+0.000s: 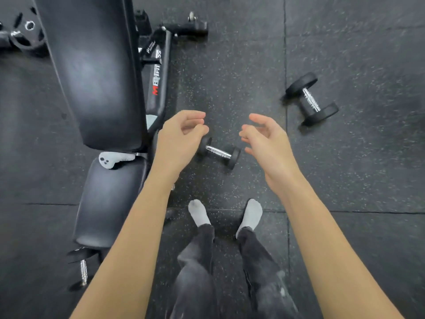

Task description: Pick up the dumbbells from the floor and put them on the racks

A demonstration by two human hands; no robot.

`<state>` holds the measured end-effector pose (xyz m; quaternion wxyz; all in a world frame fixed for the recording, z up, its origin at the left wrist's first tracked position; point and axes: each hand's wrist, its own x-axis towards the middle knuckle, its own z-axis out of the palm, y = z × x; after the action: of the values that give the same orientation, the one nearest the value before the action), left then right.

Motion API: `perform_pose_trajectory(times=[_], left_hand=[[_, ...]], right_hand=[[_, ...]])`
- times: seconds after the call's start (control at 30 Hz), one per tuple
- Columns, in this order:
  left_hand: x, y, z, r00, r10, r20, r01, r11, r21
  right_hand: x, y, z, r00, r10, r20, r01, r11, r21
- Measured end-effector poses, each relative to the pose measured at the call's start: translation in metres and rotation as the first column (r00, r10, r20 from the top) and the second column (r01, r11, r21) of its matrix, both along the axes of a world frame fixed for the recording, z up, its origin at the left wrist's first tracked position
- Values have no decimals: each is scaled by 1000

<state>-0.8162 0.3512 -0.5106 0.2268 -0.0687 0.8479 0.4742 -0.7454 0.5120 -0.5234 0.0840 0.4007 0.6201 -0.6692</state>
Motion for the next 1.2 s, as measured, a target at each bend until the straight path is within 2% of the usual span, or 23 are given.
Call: perform_pose_trajectory(times=[0.27, 0.43, 0.57, 0.67, 0.8, 0.9, 0.97, 1.07, 1.2], left_hand=[[-45, 14, -257, 995, 18, 96, -11, 998, -69], [-65, 6, -404, 993, -24, 119, 51, 974, -223], [-75, -1, -500, 975, -63, 214, 137, 926, -353], [-82, -5, -546, 968, -91, 235, 194, 864, -464], [-94, -19, -577, 987, -43, 157, 123, 833, -540], [-106, -22, -577, 965, -16, 262, 144, 867, -477], [-107, -21, -564, 953, -39, 299, 180, 870, -460], [-96, -24, -533, 970, -33, 240, 144, 874, -464], [-73, -28, -456, 987, -16, 161, 85, 898, -432]], right_hand=[[-50, -10, -253, 971, -85, 225, 92, 995, -24], [-66, -17, -407, 929, -105, 355, 102, 994, 28], [-65, -17, -502, 874, -157, 459, 129, 987, 93], [-60, -29, -546, 856, -146, 496, 112, 989, 99], [-50, -49, -576, 840, -252, 481, 195, 967, 166], [-54, -46, -575, 830, -271, 487, 228, 963, 146], [-55, -39, -558, 845, -234, 482, 200, 972, 121], [-48, -28, -519, 878, -189, 440, 149, 981, 124], [-40, -14, -440, 926, -128, 356, 56, 977, 204]])
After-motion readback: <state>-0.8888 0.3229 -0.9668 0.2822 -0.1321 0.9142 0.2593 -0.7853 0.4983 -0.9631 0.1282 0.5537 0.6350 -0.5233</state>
